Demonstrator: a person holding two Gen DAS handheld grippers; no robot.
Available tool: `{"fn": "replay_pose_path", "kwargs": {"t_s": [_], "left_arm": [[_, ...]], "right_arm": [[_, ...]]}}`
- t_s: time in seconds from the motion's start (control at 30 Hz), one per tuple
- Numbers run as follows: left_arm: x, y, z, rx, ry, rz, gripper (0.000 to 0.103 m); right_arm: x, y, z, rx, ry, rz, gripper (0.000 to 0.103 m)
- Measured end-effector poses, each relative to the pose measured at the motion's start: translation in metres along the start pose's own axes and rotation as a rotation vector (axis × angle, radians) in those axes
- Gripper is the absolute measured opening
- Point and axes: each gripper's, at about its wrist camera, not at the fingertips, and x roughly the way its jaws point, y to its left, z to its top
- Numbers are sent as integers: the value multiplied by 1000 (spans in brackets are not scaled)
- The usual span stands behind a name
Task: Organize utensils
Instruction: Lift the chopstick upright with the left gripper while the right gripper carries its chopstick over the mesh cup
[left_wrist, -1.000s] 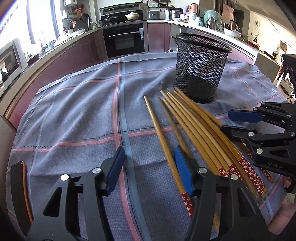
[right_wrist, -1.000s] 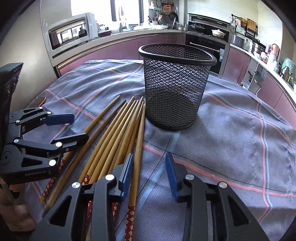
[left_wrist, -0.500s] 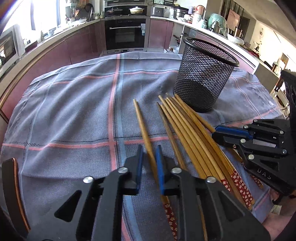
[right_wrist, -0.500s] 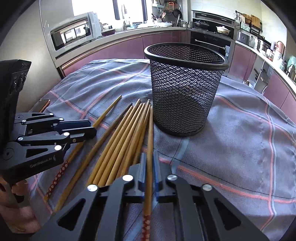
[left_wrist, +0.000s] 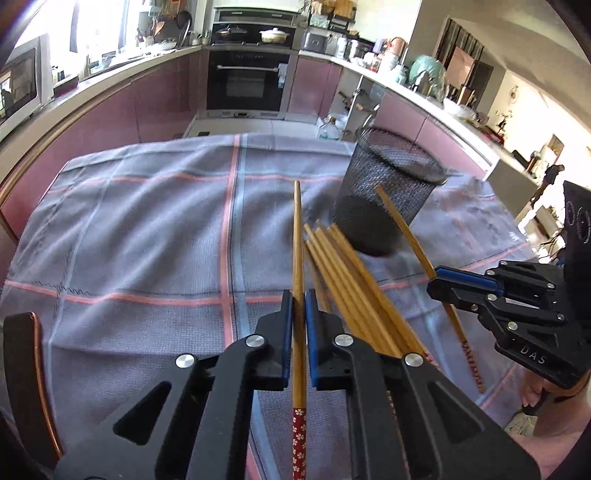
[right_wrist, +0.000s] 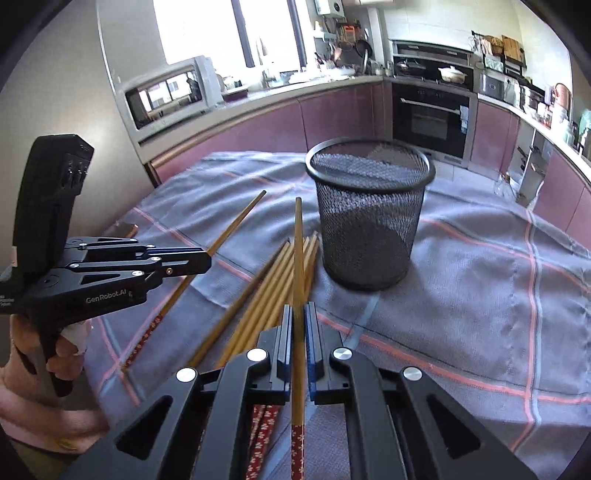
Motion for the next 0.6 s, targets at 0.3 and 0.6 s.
{"fn": "replay_pose_path", "kwargs": {"t_s": [0.3,0.6], "left_arm": [[-64,-2,28,8,-152,-125,8],[-110,-12,66,-3,-298,-203,7]], "right_arm": [[-44,-2,25,0,-169,51,5],[-65,-11,56,-7,-282,31,5]]}}
